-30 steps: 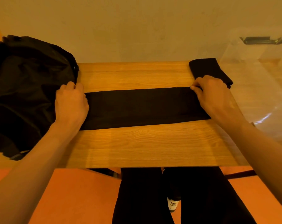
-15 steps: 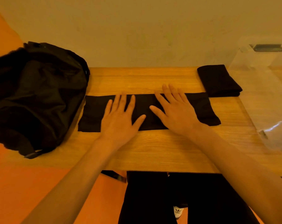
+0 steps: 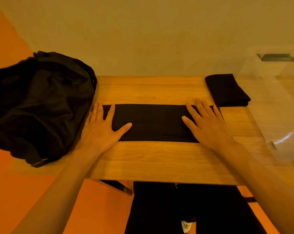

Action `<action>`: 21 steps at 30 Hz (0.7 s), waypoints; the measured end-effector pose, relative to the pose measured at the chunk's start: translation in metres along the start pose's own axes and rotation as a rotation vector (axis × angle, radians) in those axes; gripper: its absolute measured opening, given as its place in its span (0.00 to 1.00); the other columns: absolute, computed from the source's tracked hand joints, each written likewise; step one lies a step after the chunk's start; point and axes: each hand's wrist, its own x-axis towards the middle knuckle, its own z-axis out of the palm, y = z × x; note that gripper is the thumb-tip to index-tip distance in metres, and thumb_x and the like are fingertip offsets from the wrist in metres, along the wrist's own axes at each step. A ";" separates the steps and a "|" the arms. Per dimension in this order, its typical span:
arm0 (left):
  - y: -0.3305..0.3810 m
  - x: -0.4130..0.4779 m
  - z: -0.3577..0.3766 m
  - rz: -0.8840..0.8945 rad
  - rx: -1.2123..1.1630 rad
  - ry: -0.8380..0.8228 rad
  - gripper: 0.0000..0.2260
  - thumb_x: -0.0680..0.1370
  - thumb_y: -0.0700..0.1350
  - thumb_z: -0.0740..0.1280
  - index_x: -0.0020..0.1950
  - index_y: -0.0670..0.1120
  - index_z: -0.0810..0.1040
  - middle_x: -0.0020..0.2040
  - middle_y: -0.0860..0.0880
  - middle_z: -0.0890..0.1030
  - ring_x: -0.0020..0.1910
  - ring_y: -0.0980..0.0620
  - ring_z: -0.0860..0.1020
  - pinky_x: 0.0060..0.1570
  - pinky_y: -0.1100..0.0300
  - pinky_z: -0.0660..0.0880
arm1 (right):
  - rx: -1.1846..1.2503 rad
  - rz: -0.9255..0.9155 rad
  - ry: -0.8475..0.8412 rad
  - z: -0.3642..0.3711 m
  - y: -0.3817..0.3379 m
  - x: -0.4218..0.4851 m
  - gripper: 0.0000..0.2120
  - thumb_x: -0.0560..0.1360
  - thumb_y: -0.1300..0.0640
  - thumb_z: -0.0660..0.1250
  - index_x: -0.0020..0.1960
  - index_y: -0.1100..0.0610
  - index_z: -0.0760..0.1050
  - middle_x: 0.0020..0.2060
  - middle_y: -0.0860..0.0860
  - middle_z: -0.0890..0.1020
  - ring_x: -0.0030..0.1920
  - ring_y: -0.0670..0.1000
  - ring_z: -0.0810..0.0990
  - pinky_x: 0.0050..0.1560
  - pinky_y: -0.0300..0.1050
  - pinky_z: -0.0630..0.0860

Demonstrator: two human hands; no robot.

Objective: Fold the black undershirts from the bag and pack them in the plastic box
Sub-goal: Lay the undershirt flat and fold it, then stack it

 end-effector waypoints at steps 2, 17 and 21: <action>0.000 0.001 0.001 0.028 0.012 0.014 0.48 0.67 0.82 0.34 0.82 0.57 0.36 0.82 0.43 0.35 0.81 0.47 0.35 0.79 0.50 0.40 | -0.011 0.015 -0.011 0.001 -0.001 -0.007 0.35 0.76 0.30 0.31 0.80 0.42 0.36 0.82 0.50 0.42 0.81 0.51 0.38 0.80 0.55 0.40; 0.088 -0.035 -0.004 0.190 -0.037 0.162 0.37 0.78 0.71 0.36 0.83 0.54 0.43 0.83 0.44 0.39 0.81 0.46 0.37 0.80 0.47 0.40 | 0.026 -0.016 0.145 -0.009 -0.052 -0.045 0.29 0.84 0.40 0.38 0.82 0.48 0.42 0.82 0.55 0.43 0.80 0.54 0.37 0.79 0.56 0.37; 0.067 -0.036 -0.001 0.087 -0.047 0.034 0.41 0.75 0.74 0.38 0.83 0.55 0.42 0.83 0.42 0.40 0.81 0.42 0.39 0.80 0.45 0.42 | 0.081 0.127 0.108 -0.007 -0.015 -0.046 0.32 0.82 0.38 0.38 0.83 0.49 0.47 0.82 0.57 0.49 0.81 0.56 0.43 0.80 0.57 0.42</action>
